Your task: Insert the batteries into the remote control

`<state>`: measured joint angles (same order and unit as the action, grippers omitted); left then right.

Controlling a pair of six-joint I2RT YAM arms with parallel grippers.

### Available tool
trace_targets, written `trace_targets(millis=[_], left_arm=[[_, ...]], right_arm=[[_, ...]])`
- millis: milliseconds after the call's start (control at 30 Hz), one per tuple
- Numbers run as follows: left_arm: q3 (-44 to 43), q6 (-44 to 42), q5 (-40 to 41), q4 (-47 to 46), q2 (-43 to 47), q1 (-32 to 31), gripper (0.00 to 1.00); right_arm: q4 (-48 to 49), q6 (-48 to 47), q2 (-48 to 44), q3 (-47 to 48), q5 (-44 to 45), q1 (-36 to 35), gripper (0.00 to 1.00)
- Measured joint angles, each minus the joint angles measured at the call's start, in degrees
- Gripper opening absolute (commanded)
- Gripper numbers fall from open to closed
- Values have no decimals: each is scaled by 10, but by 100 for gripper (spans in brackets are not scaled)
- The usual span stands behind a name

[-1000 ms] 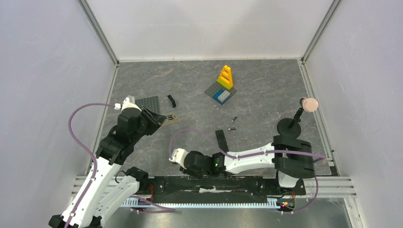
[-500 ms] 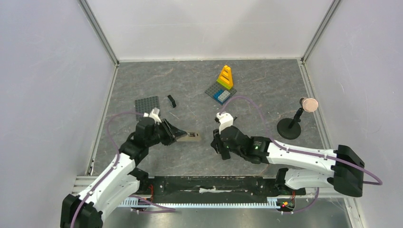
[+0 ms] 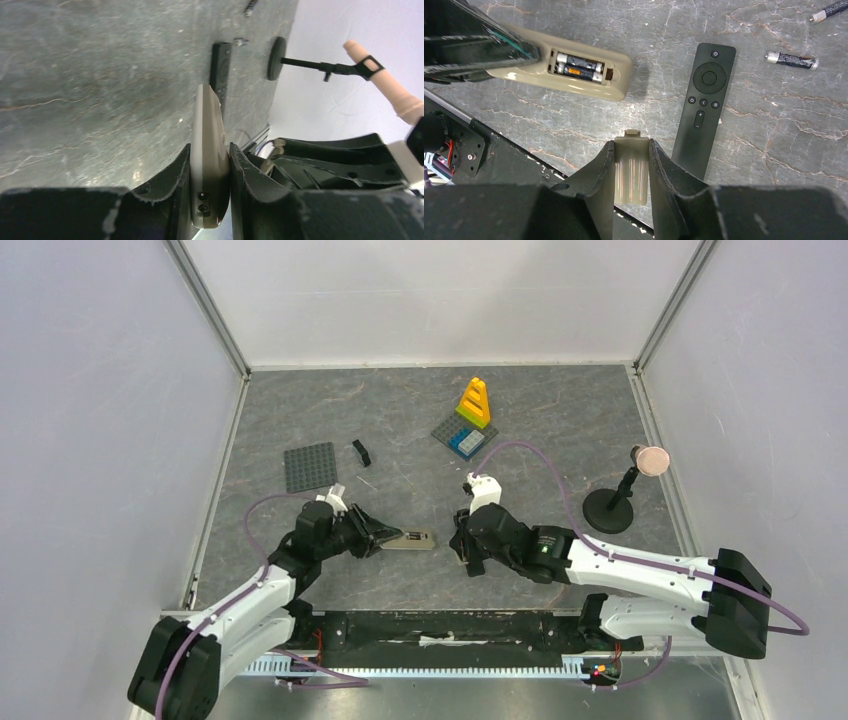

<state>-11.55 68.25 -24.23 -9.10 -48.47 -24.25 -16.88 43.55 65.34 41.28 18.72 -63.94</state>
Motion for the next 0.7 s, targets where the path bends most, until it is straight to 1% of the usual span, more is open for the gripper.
trace_targets(millis=[133,200,333,367,433,567,600,700], left_arm=[[10,-1,0,0,-40,0,17],[11,-1,-3,-2,-57,0,21],[9,-3,-10,-11,-70,0,38],[6,-7,-10,-6,-71,0,44],[-1,-14,-4,16,-71,0,51],[-21,-36,26,105,-66,0,60],[-30,-44,37,131,-65,0,62],[-60,-66,67,195,-63,0,64]], right_arm=[[0,7,0,0,3,1,22],[0,9,0,0,5,1,22],[0,13,0,0,5,2,22],[0,13,0,0,6,2,22],[0,15,0,0,6,4,22],[0,19,0,0,7,5,22],[0,21,0,0,7,6,22],[0,24,0,0,7,7,22]])
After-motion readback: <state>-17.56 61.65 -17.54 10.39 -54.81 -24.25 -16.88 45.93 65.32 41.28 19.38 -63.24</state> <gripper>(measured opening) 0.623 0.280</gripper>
